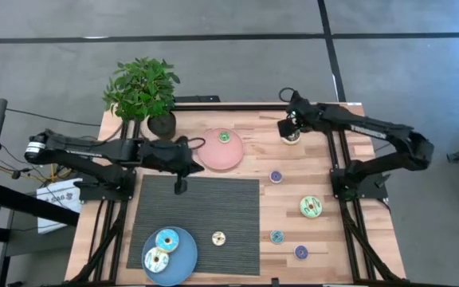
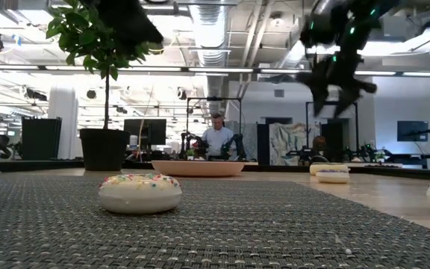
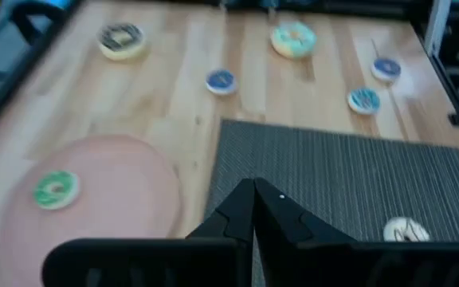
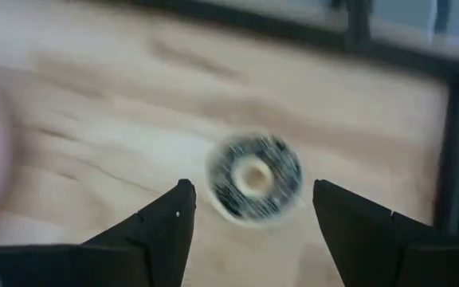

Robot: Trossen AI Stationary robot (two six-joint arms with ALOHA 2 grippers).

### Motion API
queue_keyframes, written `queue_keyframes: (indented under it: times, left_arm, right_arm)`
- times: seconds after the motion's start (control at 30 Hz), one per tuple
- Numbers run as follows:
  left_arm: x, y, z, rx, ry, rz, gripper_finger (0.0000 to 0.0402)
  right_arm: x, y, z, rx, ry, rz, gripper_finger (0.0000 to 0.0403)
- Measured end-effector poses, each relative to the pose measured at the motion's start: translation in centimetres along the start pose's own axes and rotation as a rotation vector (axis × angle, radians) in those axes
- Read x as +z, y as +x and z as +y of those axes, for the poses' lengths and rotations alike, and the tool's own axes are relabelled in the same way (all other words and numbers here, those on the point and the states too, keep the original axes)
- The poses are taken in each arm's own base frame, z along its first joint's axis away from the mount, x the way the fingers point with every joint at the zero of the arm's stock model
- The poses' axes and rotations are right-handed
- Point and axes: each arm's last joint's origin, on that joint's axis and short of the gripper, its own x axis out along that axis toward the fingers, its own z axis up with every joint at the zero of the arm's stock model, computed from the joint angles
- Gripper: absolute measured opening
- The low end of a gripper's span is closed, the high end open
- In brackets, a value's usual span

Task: Pick & Place donuts
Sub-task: Put the big black donut on the blue plate

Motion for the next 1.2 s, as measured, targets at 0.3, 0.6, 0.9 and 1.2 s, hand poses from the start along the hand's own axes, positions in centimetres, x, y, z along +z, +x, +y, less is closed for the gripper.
queue_keyframes:
  times: [0.3,0.6,0.9,1.2]
  left_arm:
    - [0.0,-4.4,0.1,0.088,-0.065,-0.077,0.0]
    - [-0.4,-6.7,-1.0,0.148,-0.066,-0.125,0.0]
    - [-0.7,-6.6,-1.1,0.178,-0.088,-0.105,0.0]
    - [-0.8,-6.7,-1.2,0.174,-0.164,-0.108,0.0]
  right_arm:
    - [1.3,5.7,-2.6,-0.071,0.041,0.261,0.0244]
    - [2.0,9.9,-4.5,-0.023,0.096,0.396,0.0244]
    - [1.7,12.1,-3.7,0.003,0.054,0.429,0.024]
    - [1.3,13.1,-3.3,-0.003,0.026,0.453,0.0154]
